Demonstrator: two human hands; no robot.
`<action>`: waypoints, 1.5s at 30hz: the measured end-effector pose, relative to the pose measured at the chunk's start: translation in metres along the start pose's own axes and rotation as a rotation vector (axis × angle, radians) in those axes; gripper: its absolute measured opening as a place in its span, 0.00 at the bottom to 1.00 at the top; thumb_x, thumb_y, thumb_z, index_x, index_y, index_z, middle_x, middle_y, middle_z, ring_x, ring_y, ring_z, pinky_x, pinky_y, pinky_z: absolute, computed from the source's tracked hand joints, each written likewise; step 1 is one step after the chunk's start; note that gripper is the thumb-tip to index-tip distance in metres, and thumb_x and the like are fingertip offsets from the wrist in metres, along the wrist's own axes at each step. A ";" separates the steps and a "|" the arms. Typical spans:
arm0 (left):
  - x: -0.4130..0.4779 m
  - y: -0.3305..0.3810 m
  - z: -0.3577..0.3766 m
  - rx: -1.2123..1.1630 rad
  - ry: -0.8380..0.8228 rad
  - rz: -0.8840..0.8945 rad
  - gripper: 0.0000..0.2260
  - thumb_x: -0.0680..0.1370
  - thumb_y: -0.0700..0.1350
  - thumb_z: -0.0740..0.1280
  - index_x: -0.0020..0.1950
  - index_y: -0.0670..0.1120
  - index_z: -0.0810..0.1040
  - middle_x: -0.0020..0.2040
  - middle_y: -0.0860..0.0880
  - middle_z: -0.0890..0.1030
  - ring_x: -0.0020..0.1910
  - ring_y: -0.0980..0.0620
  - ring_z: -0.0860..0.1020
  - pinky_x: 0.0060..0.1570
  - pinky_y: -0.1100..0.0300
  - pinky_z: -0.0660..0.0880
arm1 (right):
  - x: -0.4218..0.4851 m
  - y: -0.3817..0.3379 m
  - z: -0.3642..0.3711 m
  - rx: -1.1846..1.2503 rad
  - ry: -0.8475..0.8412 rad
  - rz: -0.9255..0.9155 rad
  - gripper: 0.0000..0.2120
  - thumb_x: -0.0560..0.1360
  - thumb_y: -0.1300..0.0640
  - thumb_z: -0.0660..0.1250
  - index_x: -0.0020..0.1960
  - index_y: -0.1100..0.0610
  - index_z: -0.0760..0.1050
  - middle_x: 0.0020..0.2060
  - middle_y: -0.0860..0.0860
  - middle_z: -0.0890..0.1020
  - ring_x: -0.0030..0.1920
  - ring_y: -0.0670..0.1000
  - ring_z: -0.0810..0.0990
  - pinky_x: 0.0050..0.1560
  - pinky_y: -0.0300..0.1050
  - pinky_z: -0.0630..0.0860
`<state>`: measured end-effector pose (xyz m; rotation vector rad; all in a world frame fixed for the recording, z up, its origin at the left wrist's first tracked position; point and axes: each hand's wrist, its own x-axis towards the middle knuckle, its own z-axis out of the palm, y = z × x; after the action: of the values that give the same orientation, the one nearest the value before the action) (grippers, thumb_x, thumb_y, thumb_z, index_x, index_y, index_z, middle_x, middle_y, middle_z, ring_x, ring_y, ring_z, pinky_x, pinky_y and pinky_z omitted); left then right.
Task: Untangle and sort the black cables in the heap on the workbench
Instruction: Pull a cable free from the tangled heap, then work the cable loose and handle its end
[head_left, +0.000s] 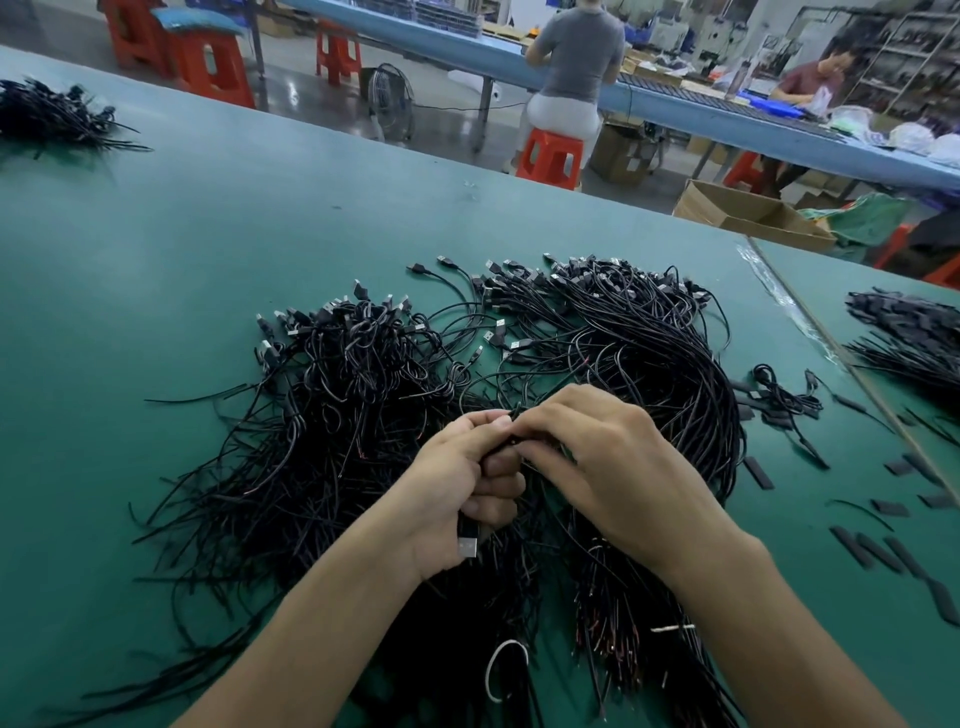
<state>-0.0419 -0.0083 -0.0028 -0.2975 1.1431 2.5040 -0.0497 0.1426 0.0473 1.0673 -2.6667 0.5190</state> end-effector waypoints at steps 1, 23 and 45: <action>0.000 0.001 0.000 -0.011 -0.007 -0.012 0.04 0.85 0.42 0.58 0.52 0.44 0.70 0.26 0.52 0.64 0.20 0.61 0.58 0.14 0.72 0.56 | 0.001 0.000 -0.001 -0.005 -0.002 0.000 0.07 0.78 0.57 0.69 0.55 0.55 0.82 0.46 0.48 0.80 0.50 0.49 0.78 0.53 0.48 0.77; -0.003 -0.005 -0.008 0.920 0.117 0.693 0.02 0.79 0.54 0.66 0.50 0.62 0.76 0.35 0.58 0.72 0.31 0.60 0.69 0.32 0.67 0.68 | -0.005 -0.003 0.023 0.331 0.303 0.369 0.08 0.80 0.60 0.66 0.47 0.48 0.74 0.43 0.40 0.77 0.46 0.40 0.77 0.45 0.29 0.71; -0.011 -0.001 0.003 0.584 -0.039 0.608 0.16 0.75 0.60 0.65 0.33 0.54 0.83 0.60 0.59 0.81 0.65 0.59 0.75 0.66 0.54 0.68 | -0.010 -0.001 0.029 0.516 0.184 0.430 0.08 0.79 0.60 0.67 0.44 0.50 0.80 0.36 0.42 0.81 0.37 0.42 0.79 0.35 0.33 0.73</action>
<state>-0.0311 -0.0083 0.0019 0.3017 2.1164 2.4521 -0.0436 0.1364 0.0174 0.4928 -2.6542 1.3703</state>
